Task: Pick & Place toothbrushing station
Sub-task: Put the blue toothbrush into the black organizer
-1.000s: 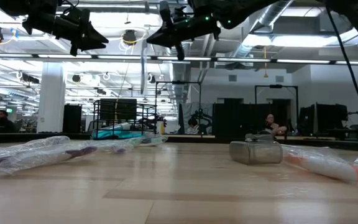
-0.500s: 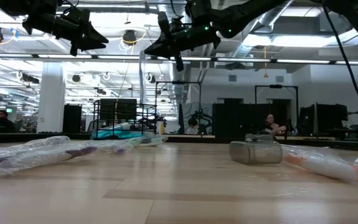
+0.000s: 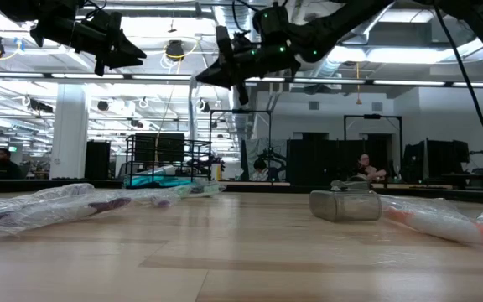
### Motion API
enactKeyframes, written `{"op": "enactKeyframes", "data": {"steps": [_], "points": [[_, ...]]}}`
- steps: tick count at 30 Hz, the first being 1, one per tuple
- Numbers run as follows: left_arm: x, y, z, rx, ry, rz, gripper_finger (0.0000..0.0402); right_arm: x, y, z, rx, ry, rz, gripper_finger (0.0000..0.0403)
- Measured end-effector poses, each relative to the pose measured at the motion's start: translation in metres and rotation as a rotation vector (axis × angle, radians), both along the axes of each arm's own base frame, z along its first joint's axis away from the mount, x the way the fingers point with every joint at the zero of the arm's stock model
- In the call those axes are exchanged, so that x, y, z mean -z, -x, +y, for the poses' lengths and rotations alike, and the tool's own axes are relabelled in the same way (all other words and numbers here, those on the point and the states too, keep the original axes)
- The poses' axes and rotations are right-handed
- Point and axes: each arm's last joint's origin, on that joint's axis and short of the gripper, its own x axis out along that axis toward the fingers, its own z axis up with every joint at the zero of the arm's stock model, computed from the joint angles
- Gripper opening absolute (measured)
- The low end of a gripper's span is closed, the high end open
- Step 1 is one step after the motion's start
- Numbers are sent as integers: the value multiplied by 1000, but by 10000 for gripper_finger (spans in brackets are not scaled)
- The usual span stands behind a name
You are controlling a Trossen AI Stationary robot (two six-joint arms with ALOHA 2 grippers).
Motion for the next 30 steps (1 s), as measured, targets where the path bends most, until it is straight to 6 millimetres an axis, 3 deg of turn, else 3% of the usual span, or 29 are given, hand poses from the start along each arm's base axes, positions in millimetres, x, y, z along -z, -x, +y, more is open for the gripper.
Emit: {"op": "enactKeyframes", "data": {"steps": [14, 25, 30], "points": [[0, 0, 0, 1, -5, 4, 127, 24, 8, -2, -46, 34, -31, 0], [0, 0, 0, 3, -23, 17, 127, 25, 2, 13, -108, 78, -24, 0], [0, 0, 0, 11, -22, 16, 127, 36, -1, 15, -118, 58, 18, 0]]}}
